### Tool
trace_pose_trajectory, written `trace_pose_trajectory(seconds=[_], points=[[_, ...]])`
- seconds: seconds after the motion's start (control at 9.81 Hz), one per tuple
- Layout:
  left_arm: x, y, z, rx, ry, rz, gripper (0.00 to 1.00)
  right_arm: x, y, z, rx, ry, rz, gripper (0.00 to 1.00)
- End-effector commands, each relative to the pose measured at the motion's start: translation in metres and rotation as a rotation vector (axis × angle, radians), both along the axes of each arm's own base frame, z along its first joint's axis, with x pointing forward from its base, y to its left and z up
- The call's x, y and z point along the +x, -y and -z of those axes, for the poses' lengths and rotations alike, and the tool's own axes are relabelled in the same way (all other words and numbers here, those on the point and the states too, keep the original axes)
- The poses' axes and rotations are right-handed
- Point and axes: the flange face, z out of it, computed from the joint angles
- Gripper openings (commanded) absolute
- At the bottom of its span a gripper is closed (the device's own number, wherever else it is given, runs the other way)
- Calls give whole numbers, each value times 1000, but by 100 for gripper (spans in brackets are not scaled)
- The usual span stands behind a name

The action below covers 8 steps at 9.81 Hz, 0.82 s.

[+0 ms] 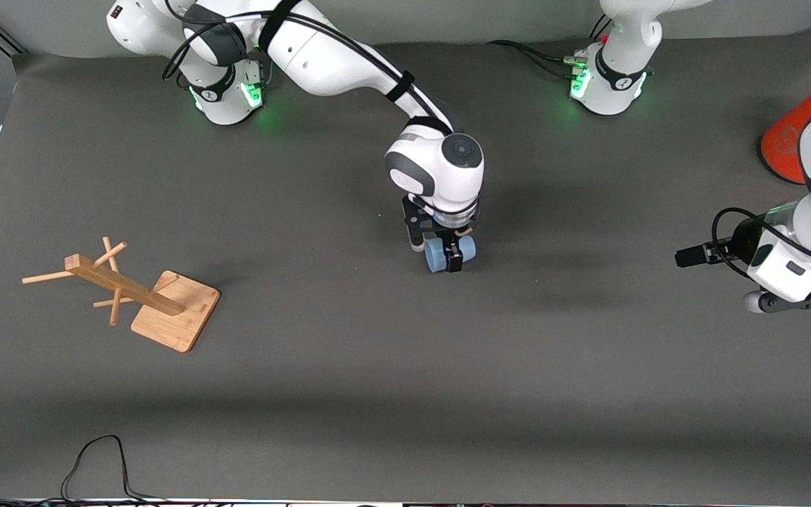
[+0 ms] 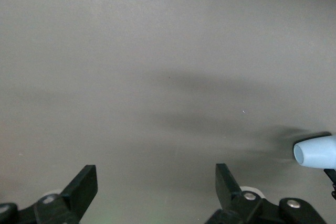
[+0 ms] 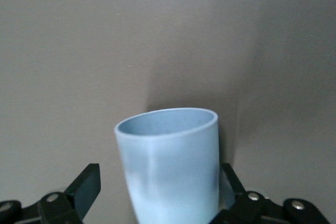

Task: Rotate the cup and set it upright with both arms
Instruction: 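Lower the cup onto the table and open the right gripper, then withdraw the right gripper while the left gripper reaches the cup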

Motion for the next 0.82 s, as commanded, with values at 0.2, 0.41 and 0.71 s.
trace_pose_trajectory(seconds=[0.2,0.41,0.71], points=[[3,82,21,26,-17,-41,100,41,69,-172,83,-178,-10,100],[7,140,40,55,3,-203,100,68,144,-252,110,-254,-78,100],[9,257,72,127,19,-259,100,84,265,-342,76,-316,-383,100]])
